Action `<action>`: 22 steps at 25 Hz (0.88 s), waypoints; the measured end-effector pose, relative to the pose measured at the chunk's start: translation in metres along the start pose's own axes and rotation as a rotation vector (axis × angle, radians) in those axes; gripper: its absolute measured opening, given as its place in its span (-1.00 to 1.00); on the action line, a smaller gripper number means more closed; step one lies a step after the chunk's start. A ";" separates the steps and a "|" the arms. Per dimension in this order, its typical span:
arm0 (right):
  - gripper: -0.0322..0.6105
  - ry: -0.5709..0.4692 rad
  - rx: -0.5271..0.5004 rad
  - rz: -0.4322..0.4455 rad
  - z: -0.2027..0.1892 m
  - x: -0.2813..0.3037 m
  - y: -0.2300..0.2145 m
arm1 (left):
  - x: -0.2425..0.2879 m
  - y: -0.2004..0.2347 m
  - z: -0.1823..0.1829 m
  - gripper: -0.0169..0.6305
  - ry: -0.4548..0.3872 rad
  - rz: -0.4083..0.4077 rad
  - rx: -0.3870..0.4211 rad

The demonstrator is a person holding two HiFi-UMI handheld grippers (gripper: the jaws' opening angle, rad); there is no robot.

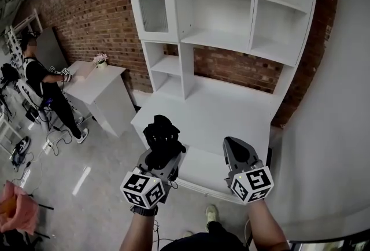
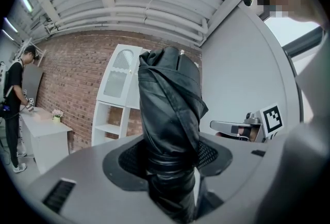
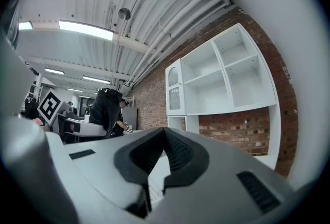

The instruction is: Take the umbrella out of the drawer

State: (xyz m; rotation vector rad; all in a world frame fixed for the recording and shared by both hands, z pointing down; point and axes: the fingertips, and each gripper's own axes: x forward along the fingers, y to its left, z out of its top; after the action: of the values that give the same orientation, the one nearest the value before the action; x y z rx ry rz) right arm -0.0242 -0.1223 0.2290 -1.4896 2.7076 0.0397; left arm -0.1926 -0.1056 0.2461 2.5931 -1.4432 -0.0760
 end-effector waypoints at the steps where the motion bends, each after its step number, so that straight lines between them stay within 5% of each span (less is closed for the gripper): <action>1: -0.89 -0.006 -0.002 0.000 0.002 -0.001 0.002 | -0.002 0.000 0.001 -0.22 -0.005 0.000 0.001; 22: -0.89 -0.010 -0.041 0.034 0.015 -0.009 0.011 | -0.012 -0.016 0.019 -0.22 -0.047 0.001 0.016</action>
State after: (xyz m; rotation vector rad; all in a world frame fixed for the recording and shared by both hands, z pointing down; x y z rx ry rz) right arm -0.0289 -0.1082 0.2147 -1.4490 2.7405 0.1041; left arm -0.1880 -0.0901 0.2245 2.6201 -1.4662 -0.1273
